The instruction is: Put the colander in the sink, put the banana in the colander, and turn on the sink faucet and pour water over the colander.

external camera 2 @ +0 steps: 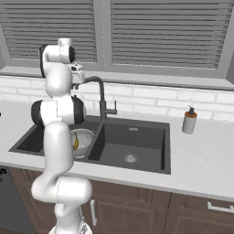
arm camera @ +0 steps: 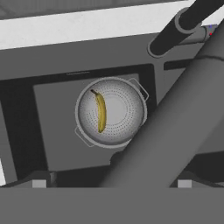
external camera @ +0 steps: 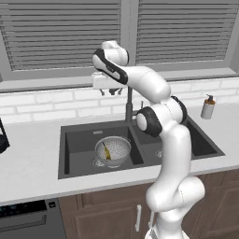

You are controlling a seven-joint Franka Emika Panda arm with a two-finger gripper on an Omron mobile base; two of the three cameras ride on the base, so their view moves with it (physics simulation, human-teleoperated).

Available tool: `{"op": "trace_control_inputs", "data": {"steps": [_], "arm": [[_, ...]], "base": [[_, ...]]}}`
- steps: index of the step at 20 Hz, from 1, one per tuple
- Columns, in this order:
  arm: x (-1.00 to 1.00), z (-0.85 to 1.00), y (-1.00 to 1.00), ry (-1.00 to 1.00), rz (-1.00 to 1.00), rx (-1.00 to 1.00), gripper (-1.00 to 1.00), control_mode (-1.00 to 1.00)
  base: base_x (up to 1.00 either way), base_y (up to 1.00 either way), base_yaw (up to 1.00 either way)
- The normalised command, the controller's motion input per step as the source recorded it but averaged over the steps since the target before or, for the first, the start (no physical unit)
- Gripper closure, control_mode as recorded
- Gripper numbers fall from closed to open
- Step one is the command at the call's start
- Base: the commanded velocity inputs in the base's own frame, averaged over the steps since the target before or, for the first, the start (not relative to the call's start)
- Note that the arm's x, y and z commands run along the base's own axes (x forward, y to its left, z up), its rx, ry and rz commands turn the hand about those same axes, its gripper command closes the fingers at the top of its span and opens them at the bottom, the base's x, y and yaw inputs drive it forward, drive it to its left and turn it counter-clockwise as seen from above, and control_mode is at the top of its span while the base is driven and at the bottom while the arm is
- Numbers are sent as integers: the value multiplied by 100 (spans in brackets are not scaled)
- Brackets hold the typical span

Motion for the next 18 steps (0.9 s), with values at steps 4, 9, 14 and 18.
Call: {"op": "trace_control_inputs", "data": {"steps": [4, 9, 14, 18], "arm": [[1, -14, 10, 0, 0, 0, -100, -100], [-1, 5, -7, 0, 0, 0, -100, -100], [-13, 27, -25, 0, 0, 0, -100, -100], [-14, 34, -24, 0, 0, 0, -100, -100]], "base": [[0, 0, 0], [0, 0, 0], [0, 0, 0], [0, 0, 0]]}}
